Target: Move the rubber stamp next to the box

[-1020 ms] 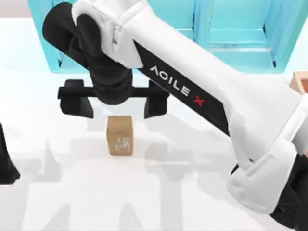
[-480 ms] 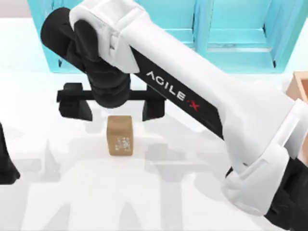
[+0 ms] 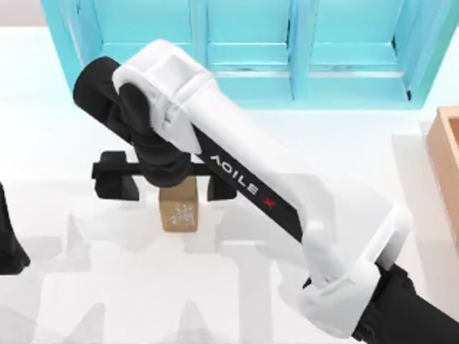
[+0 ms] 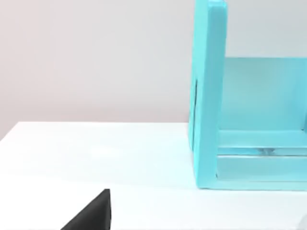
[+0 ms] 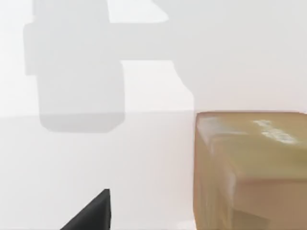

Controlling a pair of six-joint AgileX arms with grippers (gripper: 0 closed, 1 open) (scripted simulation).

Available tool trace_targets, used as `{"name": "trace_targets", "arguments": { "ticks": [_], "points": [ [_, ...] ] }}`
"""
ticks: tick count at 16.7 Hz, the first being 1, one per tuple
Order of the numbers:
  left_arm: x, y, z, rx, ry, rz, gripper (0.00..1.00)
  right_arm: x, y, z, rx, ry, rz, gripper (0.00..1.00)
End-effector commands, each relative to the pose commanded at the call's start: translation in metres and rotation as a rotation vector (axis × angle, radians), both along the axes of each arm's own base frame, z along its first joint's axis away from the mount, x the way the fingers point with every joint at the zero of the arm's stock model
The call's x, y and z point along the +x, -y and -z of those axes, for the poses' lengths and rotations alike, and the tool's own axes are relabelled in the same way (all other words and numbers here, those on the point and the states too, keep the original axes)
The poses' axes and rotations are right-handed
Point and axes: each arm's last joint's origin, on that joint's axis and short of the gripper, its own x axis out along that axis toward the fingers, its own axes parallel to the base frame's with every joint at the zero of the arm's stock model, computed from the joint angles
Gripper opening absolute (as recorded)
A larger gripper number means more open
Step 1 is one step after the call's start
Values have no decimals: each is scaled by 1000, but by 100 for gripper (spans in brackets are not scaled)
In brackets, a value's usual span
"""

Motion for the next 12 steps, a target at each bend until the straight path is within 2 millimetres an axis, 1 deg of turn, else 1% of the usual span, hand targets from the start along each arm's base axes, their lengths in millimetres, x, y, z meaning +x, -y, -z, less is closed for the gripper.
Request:
{"name": "trace_targets", "arguments": {
  "ticks": [2, 4, 8, 12],
  "points": [
    [0, 0, 0, 0, 0, 0, 100, 2, 2, 15, -1, -1, 0, 100],
    [0, 0, 0, 0, 0, 0, 100, 3, 4, 25, -5, -4, 0, 100],
    [0, 0, 0, 0, 0, 0, 100, 3, 4, 26, -5, -4, 0, 100],
    [0, 0, 0, 0, 0, 0, 100, 3, 4, 26, -5, -4, 0, 70]
  ]
}}
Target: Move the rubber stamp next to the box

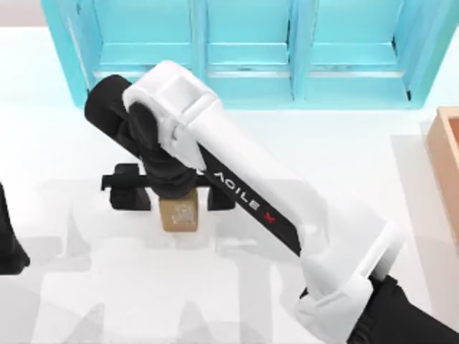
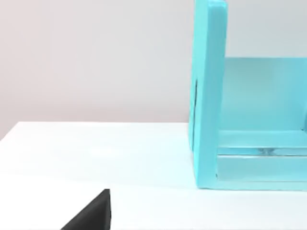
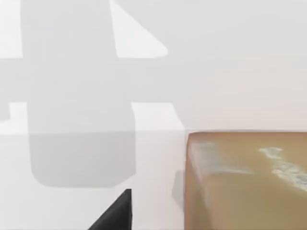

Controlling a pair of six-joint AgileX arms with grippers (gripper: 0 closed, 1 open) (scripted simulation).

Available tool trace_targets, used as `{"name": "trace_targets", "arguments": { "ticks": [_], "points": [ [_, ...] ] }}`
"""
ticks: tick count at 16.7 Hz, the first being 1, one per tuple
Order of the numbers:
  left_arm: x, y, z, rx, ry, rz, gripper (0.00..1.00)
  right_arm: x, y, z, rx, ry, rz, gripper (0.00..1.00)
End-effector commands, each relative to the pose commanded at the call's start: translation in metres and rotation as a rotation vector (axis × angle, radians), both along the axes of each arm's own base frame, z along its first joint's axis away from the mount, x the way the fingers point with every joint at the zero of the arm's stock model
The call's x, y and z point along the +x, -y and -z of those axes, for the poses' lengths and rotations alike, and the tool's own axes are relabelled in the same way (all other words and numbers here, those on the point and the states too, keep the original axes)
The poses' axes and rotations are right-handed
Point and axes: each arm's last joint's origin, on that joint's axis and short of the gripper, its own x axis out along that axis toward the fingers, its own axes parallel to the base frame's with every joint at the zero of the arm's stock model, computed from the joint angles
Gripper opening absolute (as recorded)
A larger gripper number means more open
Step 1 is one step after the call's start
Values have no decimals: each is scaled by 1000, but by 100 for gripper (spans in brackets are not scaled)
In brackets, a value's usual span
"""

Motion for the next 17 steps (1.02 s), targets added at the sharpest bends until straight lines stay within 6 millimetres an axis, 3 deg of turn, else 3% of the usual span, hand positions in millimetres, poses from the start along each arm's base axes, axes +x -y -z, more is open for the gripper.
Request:
{"name": "trace_targets", "arguments": {
  "ticks": [9, 17],
  "points": [
    [0, 0, 0, 0, 0, 0, 100, 0, 0, 0, 0, 0, 0, 2],
    [0, 0, 0, 0, 0, 0, 100, 0, 0, 0, 0, 0, 0, 0]
  ]
}}
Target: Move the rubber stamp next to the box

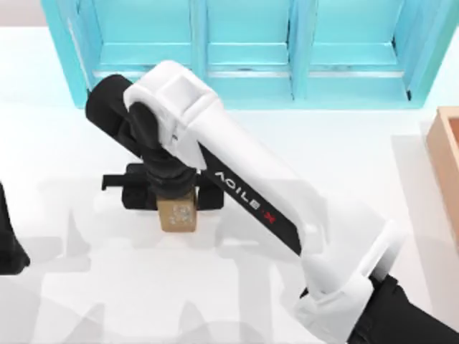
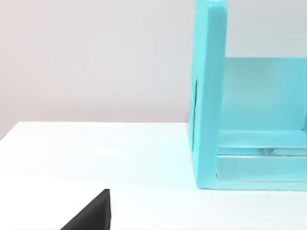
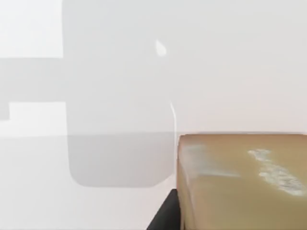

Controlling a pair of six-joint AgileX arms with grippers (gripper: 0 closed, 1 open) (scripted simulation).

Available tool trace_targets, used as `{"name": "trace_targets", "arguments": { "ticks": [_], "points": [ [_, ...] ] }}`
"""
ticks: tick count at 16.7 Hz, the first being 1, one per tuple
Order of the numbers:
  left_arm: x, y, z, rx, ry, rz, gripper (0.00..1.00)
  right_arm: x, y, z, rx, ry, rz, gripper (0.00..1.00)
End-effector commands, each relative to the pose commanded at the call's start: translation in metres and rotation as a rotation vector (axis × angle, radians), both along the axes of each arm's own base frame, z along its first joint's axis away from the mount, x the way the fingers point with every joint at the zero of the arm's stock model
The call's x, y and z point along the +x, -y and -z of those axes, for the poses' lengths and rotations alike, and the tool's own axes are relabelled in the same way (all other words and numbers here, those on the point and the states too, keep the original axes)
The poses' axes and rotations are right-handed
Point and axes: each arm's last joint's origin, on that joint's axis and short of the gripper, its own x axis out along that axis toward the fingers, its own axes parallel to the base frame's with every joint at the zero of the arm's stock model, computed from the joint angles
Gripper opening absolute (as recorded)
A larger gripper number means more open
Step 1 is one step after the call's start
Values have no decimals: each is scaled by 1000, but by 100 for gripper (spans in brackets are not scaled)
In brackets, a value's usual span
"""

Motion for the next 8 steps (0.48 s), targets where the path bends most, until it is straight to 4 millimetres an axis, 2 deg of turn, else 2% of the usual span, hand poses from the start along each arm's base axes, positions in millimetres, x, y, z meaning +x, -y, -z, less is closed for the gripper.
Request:
{"name": "trace_targets", "arguments": {
  "ticks": [3, 8],
  "points": [
    [0, 0, 0, 0, 0, 0, 100, -2, -2, -3, -1, -1, -5, 0],
    [0, 0, 0, 0, 0, 0, 100, 0, -2, -33, -9, -7, -3, 0]
  ]
}}
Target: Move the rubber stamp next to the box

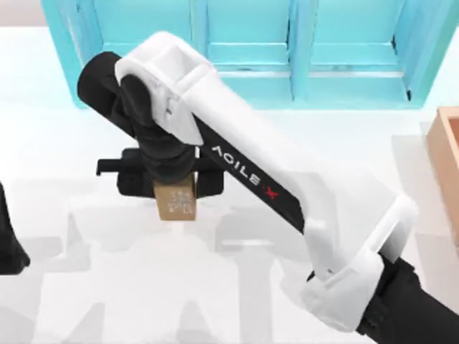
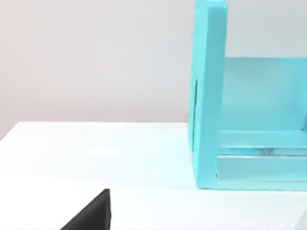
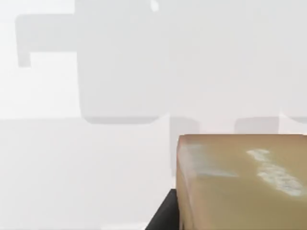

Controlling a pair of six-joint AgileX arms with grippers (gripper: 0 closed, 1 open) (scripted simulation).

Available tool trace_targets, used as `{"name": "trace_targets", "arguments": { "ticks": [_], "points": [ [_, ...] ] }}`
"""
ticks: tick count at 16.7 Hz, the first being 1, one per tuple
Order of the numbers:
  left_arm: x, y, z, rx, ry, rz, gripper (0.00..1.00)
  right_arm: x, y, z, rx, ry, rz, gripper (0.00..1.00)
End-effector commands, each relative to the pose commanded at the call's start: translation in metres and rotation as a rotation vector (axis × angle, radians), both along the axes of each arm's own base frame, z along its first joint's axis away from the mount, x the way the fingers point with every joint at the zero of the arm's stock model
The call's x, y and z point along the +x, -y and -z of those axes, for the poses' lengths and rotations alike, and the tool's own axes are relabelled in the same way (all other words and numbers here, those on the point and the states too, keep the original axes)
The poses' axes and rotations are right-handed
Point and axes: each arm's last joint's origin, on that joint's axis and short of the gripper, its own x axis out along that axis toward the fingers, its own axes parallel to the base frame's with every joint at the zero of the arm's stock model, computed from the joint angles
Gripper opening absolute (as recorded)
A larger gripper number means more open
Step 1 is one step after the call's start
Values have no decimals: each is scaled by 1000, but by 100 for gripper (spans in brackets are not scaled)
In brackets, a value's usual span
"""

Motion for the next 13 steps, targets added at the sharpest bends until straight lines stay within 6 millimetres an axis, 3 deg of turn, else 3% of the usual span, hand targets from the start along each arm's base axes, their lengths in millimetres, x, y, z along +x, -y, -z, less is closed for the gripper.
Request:
{"name": "trace_targets", "arguments": {
  "ticks": [3, 9, 13],
  "points": [
    [0, 0, 0, 0, 0, 0, 100, -1, 1, -16, 9, 7, 1, 0],
    [0, 0, 0, 0, 0, 0, 100, 0, 2, -19, 14, 8, 0, 0],
    [0, 0, 0, 0, 0, 0, 100, 15, 20, -56, 67, 27, -21, 0]
  ]
}}
